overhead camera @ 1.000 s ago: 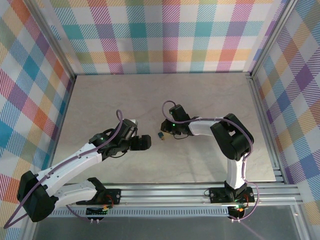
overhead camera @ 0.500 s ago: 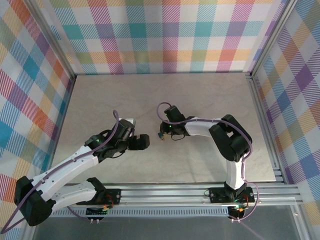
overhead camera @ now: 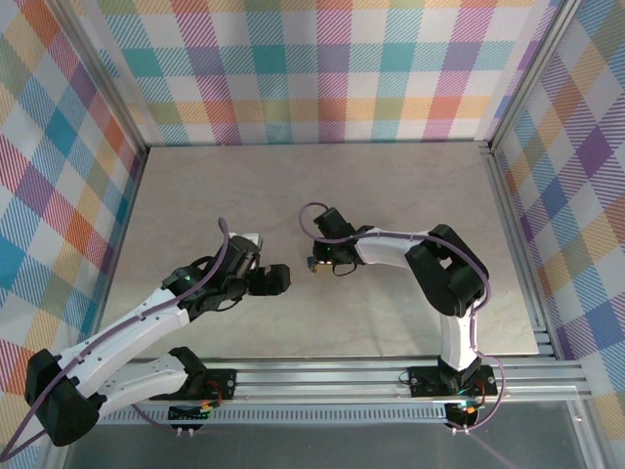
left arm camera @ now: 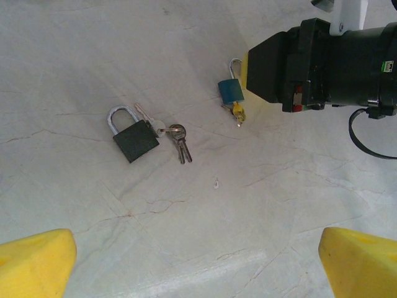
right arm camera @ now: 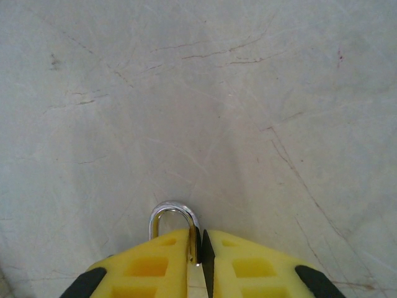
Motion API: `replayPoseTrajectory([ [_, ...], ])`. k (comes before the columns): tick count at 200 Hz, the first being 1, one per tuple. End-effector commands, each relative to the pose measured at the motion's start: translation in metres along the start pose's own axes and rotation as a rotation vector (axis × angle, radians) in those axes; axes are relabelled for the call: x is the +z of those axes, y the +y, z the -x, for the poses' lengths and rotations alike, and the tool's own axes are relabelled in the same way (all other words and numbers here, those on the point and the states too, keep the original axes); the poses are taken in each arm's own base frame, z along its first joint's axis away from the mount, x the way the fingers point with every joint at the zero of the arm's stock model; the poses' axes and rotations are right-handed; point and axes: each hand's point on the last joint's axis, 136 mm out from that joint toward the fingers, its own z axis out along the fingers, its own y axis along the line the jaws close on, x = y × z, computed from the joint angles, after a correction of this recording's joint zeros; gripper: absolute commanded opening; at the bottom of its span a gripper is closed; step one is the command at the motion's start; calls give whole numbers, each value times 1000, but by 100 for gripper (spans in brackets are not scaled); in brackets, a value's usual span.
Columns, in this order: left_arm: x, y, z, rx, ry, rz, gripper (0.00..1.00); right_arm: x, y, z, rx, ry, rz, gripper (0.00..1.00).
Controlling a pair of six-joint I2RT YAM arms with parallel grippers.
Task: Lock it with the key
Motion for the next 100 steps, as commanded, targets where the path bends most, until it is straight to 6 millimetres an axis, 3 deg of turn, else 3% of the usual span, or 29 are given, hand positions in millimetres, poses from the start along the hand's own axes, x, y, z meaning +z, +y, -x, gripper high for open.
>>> replayPoseTrajectory([
  [1,0,7,-6,30,6,25,100,20,-45,-65,-30,222,-165,16],
  [58,1,7,-8,33,6,24,100,22,-50,-67,-29,221,-190,7],
  [80,1,6,-7,31,4,18,100,17,-44,-63,-31,206,-162,0],
  [100,1,5,-6,26,1,14,100,6,-32,-52,-42,165,-107,0],
])
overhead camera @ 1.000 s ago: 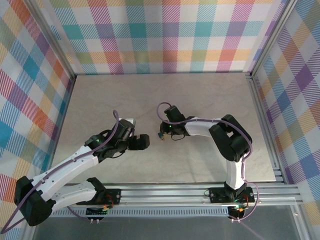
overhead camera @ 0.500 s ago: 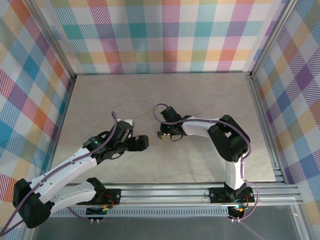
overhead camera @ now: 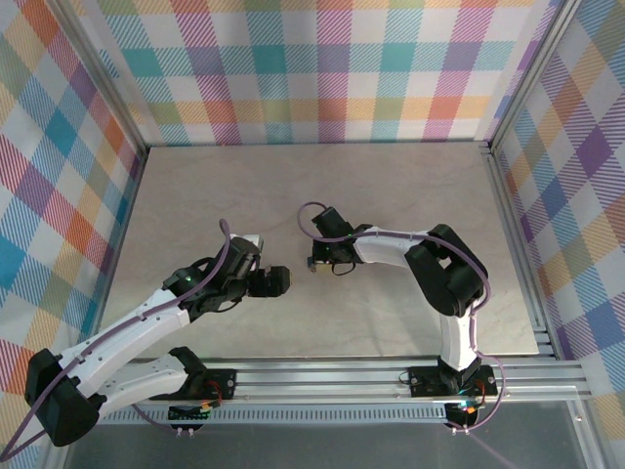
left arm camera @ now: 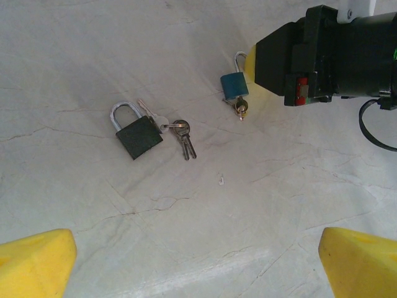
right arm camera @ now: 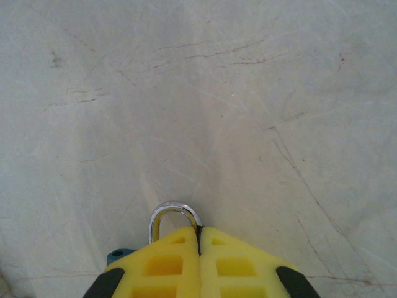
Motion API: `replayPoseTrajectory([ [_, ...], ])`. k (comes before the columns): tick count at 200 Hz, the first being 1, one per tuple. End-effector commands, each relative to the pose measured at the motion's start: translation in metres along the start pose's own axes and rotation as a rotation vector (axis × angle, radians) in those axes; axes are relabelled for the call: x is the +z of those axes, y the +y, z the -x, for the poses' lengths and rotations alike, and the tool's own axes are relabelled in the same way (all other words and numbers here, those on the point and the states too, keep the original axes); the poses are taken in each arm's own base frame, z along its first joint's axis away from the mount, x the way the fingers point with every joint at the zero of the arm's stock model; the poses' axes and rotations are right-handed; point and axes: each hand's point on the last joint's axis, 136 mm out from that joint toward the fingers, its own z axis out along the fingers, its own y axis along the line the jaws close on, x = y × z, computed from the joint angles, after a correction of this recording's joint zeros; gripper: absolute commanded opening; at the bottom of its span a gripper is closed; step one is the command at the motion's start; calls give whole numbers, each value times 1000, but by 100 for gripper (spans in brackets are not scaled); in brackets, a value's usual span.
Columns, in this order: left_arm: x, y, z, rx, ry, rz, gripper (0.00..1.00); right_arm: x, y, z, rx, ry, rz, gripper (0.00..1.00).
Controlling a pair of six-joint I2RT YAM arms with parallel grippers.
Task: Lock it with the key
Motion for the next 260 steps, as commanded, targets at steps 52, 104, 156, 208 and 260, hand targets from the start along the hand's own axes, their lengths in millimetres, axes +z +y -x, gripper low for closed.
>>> replayPoseTrajectory([
  [52,-1,-3,3,0,-31,-13,100,-34,-1,-26,-83,49,60,0],
  [104,3,-9,7,-9,-39,-35,100,-65,18,-15,-118,-37,183,0],
  [156,14,-26,11,-16,-67,-132,100,-85,33,-13,-152,-86,297,0],
  [208,24,-59,16,-54,-112,-336,100,-106,45,-11,-161,-96,367,0],
  [260,40,-58,10,-94,-103,-343,99,-121,53,-11,-166,-92,411,0],
])
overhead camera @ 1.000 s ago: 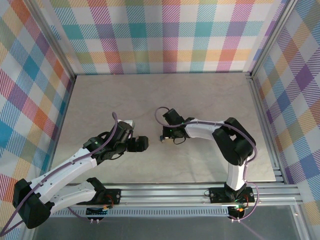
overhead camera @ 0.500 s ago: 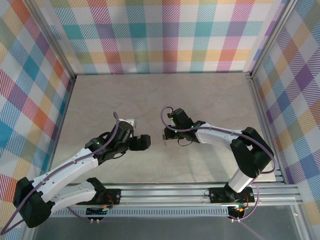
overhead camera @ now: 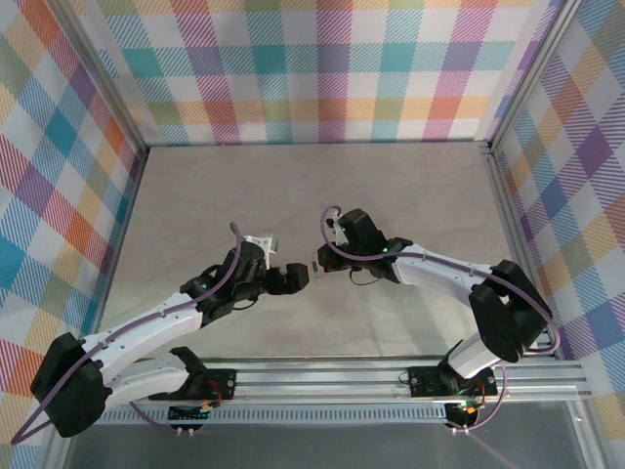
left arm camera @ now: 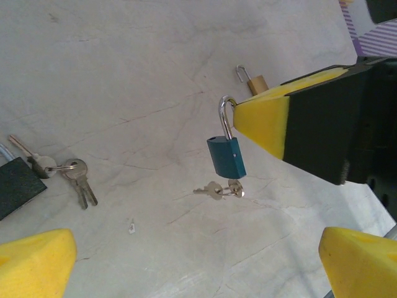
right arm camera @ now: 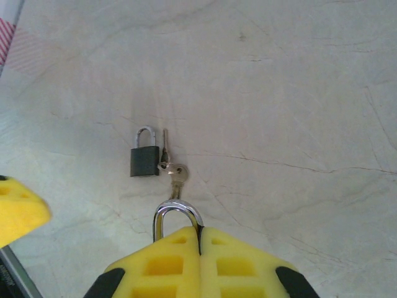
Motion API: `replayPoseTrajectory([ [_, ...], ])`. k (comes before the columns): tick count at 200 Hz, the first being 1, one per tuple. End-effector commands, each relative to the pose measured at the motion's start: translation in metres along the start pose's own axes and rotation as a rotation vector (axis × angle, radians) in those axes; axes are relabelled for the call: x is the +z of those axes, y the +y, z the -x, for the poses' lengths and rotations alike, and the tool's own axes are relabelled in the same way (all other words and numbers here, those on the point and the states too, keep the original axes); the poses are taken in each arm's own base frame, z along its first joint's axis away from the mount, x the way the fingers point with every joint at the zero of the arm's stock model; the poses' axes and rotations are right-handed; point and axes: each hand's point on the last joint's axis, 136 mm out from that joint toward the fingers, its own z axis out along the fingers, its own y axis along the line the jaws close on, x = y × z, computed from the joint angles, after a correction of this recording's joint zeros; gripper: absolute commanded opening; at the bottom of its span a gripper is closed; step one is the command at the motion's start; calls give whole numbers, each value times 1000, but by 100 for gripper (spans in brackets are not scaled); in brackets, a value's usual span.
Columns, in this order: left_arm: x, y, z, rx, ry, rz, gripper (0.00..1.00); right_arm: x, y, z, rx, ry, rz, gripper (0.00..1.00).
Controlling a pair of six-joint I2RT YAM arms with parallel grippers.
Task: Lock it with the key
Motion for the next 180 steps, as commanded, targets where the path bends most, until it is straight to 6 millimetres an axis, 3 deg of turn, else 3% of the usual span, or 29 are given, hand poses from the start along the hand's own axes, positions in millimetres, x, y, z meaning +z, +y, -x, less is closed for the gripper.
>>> replayPoseTrajectory([
  [1,5,-11,4,-23,-28,-57,99,-9,16,7,-20,-14,61,0],
  [70,11,-7,16,-125,-120,-71,95,-10,30,-2,-44,11,157,0],
  [180,44,-5,28,-277,-130,-109,73,-5,29,-11,-48,35,176,0],
])
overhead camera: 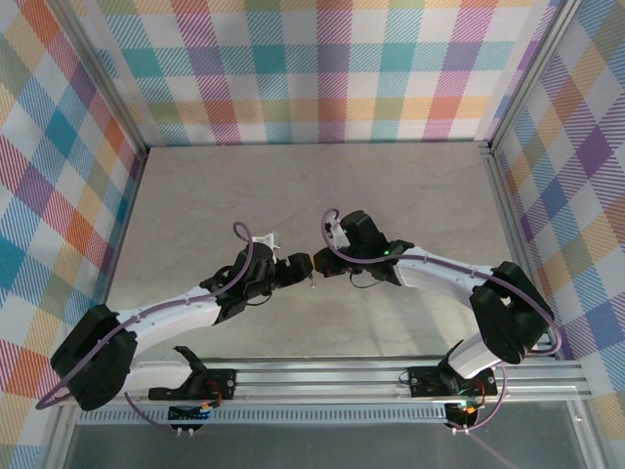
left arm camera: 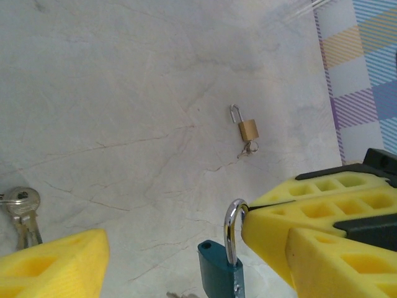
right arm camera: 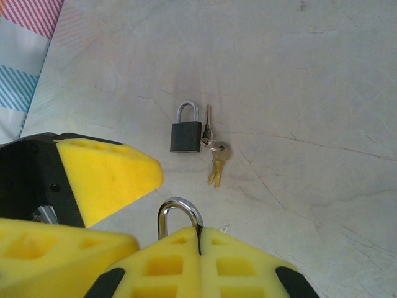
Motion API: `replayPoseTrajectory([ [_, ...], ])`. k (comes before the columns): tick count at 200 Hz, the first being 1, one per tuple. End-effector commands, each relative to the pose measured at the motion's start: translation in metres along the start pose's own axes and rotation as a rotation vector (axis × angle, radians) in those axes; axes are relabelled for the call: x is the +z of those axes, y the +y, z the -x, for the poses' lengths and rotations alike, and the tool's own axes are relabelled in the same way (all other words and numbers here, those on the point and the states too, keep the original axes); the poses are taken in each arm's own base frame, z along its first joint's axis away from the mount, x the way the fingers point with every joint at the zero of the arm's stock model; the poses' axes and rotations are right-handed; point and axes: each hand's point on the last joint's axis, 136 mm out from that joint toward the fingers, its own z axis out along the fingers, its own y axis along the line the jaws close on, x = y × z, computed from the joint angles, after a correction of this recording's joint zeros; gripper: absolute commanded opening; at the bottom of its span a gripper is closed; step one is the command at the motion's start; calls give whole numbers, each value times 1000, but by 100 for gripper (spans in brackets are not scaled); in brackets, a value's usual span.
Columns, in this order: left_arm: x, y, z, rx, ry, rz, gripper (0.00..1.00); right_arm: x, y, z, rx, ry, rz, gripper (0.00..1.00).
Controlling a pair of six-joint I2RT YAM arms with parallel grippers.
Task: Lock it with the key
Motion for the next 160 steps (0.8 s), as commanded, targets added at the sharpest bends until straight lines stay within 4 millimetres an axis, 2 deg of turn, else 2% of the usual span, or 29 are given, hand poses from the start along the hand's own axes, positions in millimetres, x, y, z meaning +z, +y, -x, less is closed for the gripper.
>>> replayPoseTrajectory([
  [1,4,-13,13,-41,-39,-62,73,-3,10,3,-37,-18,48,0],
  [51,2,-11,23,-101,-103,-92,65,2,9,0,-29,-8,55,0],
  [76,6,-10,20,-126,-100,-108,58,3,9,0,-25,-10,60,0],
  [124,10,-7,20,-169,-110,-139,51,6,10,-1,-13,-2,76,0],
  [160,9,-6,22,-189,-130,-155,38,8,10,-3,-3,0,84,0],
])
